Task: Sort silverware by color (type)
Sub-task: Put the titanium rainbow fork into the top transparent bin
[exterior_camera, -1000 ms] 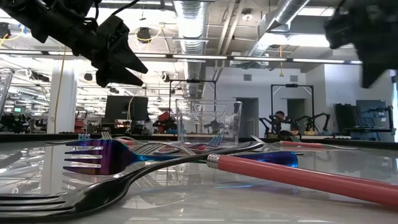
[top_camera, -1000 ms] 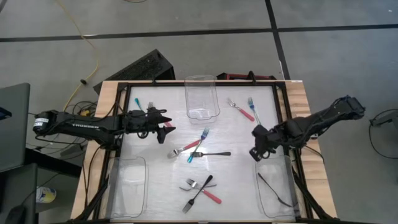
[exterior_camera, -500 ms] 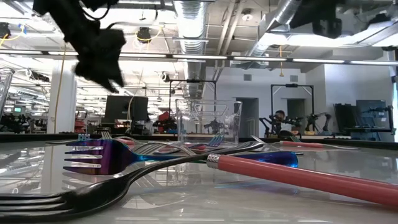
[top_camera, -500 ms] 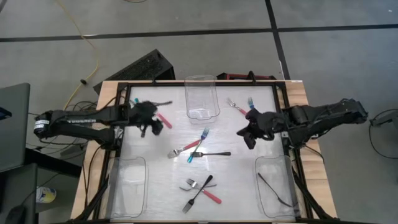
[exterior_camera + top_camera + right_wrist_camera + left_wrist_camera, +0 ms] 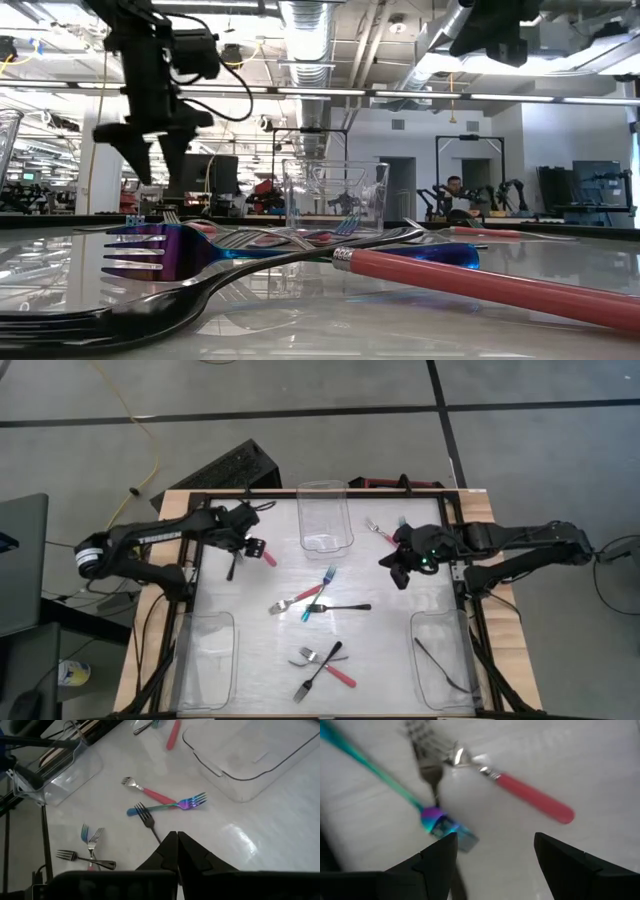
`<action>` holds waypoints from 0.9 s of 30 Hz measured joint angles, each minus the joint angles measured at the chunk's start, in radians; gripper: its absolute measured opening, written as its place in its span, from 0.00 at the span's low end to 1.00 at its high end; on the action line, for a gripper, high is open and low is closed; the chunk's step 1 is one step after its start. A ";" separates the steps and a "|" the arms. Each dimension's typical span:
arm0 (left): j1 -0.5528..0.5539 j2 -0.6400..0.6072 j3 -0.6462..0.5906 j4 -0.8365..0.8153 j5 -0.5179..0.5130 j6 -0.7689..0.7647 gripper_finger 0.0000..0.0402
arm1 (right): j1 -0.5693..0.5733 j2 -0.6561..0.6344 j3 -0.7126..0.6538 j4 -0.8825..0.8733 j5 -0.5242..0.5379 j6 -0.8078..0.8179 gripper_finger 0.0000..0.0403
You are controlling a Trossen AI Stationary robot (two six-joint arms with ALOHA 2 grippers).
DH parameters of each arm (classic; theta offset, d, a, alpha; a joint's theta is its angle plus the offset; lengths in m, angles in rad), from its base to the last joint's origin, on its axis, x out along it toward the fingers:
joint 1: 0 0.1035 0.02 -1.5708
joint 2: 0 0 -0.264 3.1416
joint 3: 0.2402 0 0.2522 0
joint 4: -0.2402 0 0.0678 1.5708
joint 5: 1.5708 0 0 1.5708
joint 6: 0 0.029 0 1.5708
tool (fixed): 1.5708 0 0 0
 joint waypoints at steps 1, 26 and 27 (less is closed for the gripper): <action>0.000 0.012 0.000 0.020 0.000 -0.004 0.62 | 0.001 0.000 0.000 0.001 0.000 -0.005 0.07; -0.033 0.055 0.000 0.032 -0.112 0.067 0.62 | -0.063 0.001 0.000 0.163 0.005 0.137 0.07; -0.032 0.055 0.000 0.032 -0.128 0.071 0.62 | -0.053 0.001 0.000 0.163 0.005 0.153 0.07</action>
